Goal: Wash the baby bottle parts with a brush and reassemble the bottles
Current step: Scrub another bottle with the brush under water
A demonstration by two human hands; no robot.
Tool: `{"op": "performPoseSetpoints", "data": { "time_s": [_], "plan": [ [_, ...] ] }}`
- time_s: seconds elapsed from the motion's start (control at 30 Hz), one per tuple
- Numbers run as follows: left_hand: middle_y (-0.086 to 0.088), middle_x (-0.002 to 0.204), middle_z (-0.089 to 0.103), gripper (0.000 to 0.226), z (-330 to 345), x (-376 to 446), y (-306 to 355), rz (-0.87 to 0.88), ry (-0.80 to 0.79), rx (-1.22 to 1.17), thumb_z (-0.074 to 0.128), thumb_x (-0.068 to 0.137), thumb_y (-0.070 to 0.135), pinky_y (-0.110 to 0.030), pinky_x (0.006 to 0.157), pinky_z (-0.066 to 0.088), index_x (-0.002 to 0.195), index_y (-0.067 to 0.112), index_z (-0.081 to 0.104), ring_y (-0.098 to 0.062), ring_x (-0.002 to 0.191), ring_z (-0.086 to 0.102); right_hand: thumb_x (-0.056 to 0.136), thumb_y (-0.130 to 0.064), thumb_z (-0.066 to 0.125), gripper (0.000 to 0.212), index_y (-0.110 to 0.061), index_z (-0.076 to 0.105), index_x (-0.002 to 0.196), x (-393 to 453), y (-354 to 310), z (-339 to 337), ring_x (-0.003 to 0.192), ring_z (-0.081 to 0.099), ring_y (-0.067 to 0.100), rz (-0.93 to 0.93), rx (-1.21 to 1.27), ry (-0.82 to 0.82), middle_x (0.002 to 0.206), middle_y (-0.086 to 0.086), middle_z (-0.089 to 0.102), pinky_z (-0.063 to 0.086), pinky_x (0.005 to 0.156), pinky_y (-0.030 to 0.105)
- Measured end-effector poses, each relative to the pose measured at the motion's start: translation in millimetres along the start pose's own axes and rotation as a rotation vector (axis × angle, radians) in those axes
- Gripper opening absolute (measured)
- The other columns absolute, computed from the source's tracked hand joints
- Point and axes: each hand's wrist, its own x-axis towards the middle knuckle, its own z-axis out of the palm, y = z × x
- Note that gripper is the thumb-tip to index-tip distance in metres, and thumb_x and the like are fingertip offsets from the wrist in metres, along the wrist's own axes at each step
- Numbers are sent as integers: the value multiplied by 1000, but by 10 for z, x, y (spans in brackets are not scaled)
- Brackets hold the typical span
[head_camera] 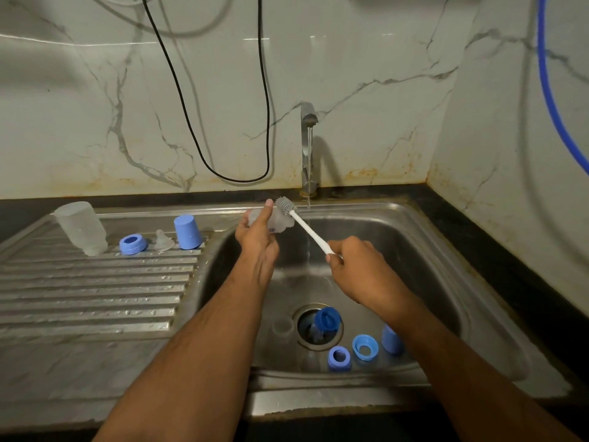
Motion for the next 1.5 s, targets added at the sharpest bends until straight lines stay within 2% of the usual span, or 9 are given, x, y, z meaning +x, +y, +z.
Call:
{"op": "performPoseSetpoints", "data": {
  "time_s": [0.23, 0.47, 0.63, 0.73, 0.87, 0.97, 1.13, 1.37, 1.5],
  "plan": [
    [-5, 115, 56, 47, 123, -137, -75, 124, -134, 225, 75, 79, -4, -22, 64, 56, 118, 19, 62, -20, 100, 59, 106, -23, 50, 25, -14, 63, 125, 157, -68, -7, 85, 64, 20, 117, -16, 4, 94, 5, 63, 52, 69, 30],
    [-6, 104, 59, 39, 21, -20, 64, 211, -127, 103, 70, 79, -12, -29, 69, 58, 105, 16, 63, -18, 91, 61, 107, -24, 47, 23, -15, 65, 118, -2, -45, -54, 62, 52, 10, 46, 49, -18, 74, -2, 54, 43, 56, 25],
    [-9, 119, 59, 53, -37, 27, 70, 185, -99, 37, 75, 75, -12, -43, 83, 61, 116, 19, 60, -22, 98, 64, 107, -23, 47, 21, -15, 64, 116, -57, -62, -89, 58, 50, 8, 44, 46, -60, 72, -2, 52, 39, 52, 21],
    [-8, 125, 57, 62, -51, 40, 51, 114, -51, -23, 81, 74, -6, -49, 86, 60, 126, 19, 59, -26, 108, 62, 107, -23, 47, 21, -15, 65, 113, -47, -64, -81, 59, 50, 8, 42, 19, -62, 72, -3, 52, 42, 55, 23],
    [-15, 121, 63, 51, -40, 15, 18, -59, -60, -75, 81, 78, 9, -49, 86, 59, 125, 10, 60, -31, 110, 64, 106, -22, 48, 21, -13, 66, 113, 14, -107, -3, 64, 53, 9, 44, 1, -33, 75, -3, 52, 39, 53, 21],
    [-14, 119, 66, 61, -13, -23, 0, -29, -66, -39, 88, 72, 19, -51, 90, 58, 127, 11, 61, -30, 110, 65, 106, -23, 48, 22, -13, 65, 115, 18, -134, 44, 64, 53, 8, 43, -7, -55, 75, -4, 52, 39, 53, 19],
    [-6, 110, 65, 53, -75, 104, 48, 121, 202, -27, 84, 74, 3, -39, 93, 57, 118, 13, 57, -24, 107, 65, 107, -24, 46, 21, -15, 64, 112, -88, -127, 23, 59, 52, 10, 15, 48, -139, 74, -1, 53, 48, 55, 26],
    [-5, 113, 62, 59, 21, -14, -32, 191, -5, 56, 75, 78, -4, -21, 67, 56, 131, 12, 55, -15, 97, 64, 106, -23, 48, 23, -12, 65, 115, -12, -183, 1, 69, 58, 16, 71, 79, -70, 78, 1, 56, 59, 69, 34],
    [-9, 105, 61, 54, -47, 86, 41, 240, 43, 65, 71, 78, -7, -21, 65, 56, 130, -5, 55, -18, 93, 63, 106, -22, 47, 21, -12, 66, 108, -105, -111, -54, 57, 51, 12, 57, 132, -128, 73, 1, 54, 47, 54, 27]
  ]
}}
